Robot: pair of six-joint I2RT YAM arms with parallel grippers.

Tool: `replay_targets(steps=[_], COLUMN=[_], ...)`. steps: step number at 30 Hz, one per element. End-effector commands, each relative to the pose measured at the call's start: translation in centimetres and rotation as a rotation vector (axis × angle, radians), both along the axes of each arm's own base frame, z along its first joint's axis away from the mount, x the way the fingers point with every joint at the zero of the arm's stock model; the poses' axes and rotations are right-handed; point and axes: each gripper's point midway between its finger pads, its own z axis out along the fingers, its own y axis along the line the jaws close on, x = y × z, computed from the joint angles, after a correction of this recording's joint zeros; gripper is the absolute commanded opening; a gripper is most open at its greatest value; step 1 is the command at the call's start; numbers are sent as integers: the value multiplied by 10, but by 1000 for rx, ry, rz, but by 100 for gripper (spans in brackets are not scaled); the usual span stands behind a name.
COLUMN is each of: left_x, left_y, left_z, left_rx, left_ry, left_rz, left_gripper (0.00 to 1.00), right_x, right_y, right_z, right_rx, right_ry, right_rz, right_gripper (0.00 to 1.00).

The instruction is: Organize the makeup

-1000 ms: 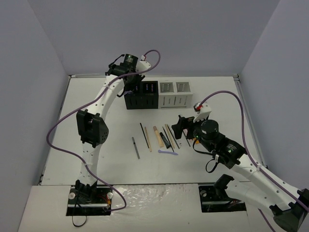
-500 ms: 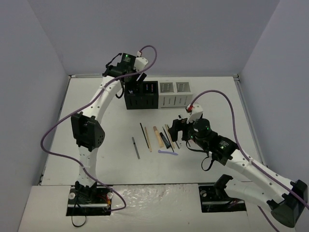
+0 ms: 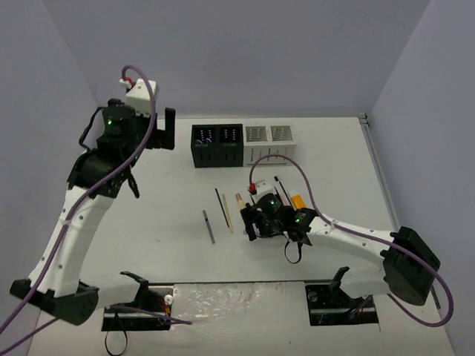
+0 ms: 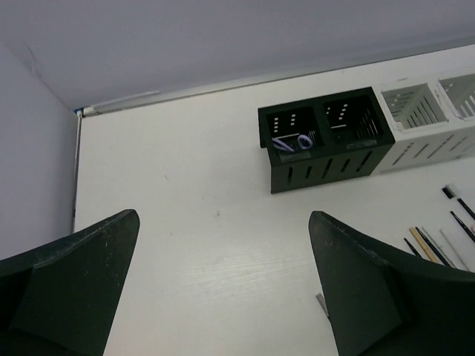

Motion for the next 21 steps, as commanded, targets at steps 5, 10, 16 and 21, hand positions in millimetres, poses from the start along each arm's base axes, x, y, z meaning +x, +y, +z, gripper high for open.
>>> replay_targets(steps=[5,10,16,21], left_x=[-47,-65,-70,-71], left_y=[15,22,29,32], left_z=[-124,-147,-149,-153], left_rx=[-10,-13,-13,-1], left_ry=[226,239,219,228], left_rz=[43,49,71,83], left_gripper=[97,97,97,97], right_x=[-8,-15,-7,-4], right_y=[26,31,38,42], right_z=[-18,-34,-31,-33], right_rx=[-54,-133,-170,-206], right_ry=[25,60,26,23], right_rz=[96,163,213,264], right_gripper=[69,63,60,58])
